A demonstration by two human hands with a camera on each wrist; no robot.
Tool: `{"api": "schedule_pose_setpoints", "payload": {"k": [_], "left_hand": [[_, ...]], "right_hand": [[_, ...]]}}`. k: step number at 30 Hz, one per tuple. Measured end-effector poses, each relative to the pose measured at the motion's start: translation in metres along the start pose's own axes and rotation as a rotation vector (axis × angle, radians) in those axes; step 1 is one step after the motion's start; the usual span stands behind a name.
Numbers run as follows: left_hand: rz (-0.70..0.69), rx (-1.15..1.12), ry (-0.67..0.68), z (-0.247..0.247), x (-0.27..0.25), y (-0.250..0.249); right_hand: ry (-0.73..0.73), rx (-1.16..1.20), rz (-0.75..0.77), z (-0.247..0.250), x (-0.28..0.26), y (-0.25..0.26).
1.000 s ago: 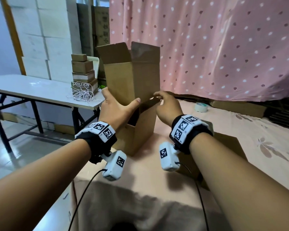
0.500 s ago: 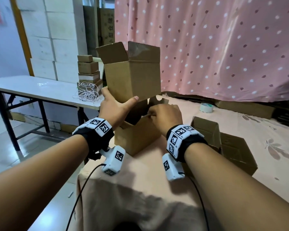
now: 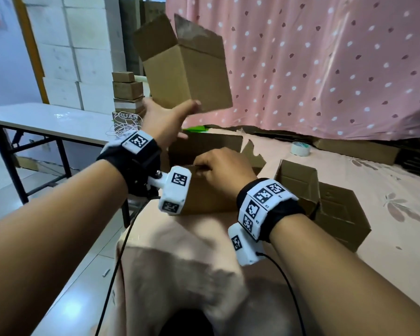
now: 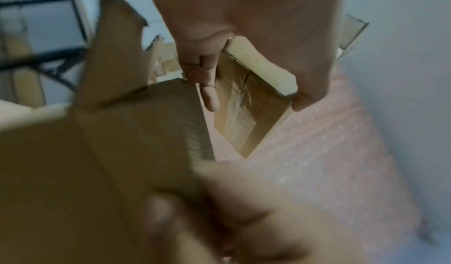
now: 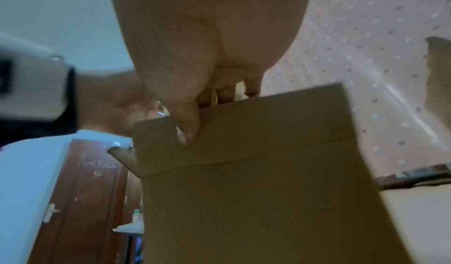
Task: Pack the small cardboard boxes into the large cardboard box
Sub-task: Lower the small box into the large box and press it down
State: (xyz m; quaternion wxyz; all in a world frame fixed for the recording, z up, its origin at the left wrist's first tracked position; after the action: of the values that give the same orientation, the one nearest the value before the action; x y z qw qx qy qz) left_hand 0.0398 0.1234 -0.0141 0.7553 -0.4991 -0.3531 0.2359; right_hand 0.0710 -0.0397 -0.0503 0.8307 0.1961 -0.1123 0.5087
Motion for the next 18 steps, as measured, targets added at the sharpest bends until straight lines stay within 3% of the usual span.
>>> {"api": "schedule_pose_setpoints", "payload": {"k": [4,8,11,14,18], "left_hand": [[-0.025,-0.020,0.082,0.000,-0.008,-0.014],[-0.001,-0.138,0.197,-0.006,-0.022,0.012],[-0.054,-0.188,0.211,-0.004,-0.026,0.025],[-0.088,-0.246,0.229,-0.004,-0.025,0.027],[-0.083,-0.326,0.264,-0.009,-0.021,0.031]], "right_hand": [[-0.010,0.043,0.023,-0.007,-0.006,0.009],[-0.008,0.204,-0.023,-0.003,-0.010,0.010],[-0.071,0.335,-0.038,0.001,-0.014,0.010],[-0.161,0.422,-0.159,0.011,-0.010,0.001],[-0.136,0.497,-0.378,0.008,0.004,-0.019]]}}
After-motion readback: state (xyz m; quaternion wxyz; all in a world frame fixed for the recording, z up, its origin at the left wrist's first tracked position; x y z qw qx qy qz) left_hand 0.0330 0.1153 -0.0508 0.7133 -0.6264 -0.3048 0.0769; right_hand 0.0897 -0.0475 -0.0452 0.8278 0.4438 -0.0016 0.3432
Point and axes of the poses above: each hand's wrist, its own x-axis towards the middle knuckle, its own z-axis out of the back of the hand, y = z × x, the point moved 2 cm from there along x, towards the middle knuckle, and after that the axes turned 10 degrees about x, right-handed, at the moved point
